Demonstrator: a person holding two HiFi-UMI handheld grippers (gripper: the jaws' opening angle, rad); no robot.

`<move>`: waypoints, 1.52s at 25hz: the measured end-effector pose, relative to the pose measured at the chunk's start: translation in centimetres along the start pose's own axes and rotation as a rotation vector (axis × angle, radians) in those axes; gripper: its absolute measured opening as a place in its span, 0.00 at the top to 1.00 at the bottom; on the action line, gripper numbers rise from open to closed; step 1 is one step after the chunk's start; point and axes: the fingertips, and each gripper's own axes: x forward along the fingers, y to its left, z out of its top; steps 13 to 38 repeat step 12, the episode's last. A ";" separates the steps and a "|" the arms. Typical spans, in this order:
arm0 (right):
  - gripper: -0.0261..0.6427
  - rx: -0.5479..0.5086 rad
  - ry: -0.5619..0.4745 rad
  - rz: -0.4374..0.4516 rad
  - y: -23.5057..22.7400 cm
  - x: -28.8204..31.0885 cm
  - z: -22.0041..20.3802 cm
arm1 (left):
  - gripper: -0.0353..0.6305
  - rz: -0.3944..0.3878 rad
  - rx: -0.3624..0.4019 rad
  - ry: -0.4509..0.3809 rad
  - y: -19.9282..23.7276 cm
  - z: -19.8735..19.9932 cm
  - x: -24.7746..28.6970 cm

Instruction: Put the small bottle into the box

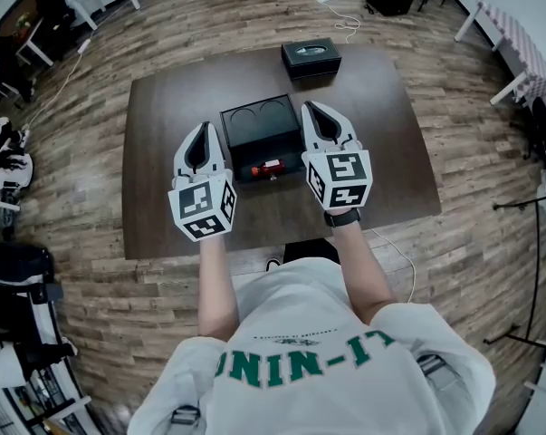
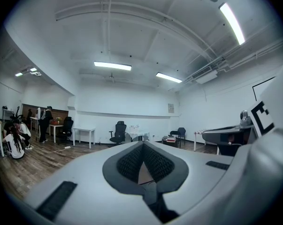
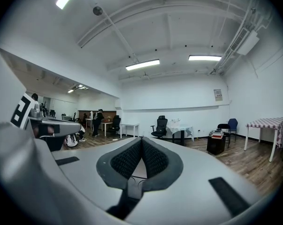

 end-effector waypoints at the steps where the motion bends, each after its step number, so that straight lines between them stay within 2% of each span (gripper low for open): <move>1: 0.94 0.001 0.002 0.004 0.0 0.0 -0.1 | 0.94 -0.001 -0.002 0.000 -0.1 -0.1 0.1; 12: 0.94 -0.018 0.050 0.056 0.1 3.0 -1.7 | 0.94 -0.021 -0.013 0.001 -0.4 -0.7 3.2; 38: 0.94 -0.018 0.050 0.056 0.1 3.0 -1.7 | 0.94 -0.021 -0.013 0.001 -0.4 -0.7 3.2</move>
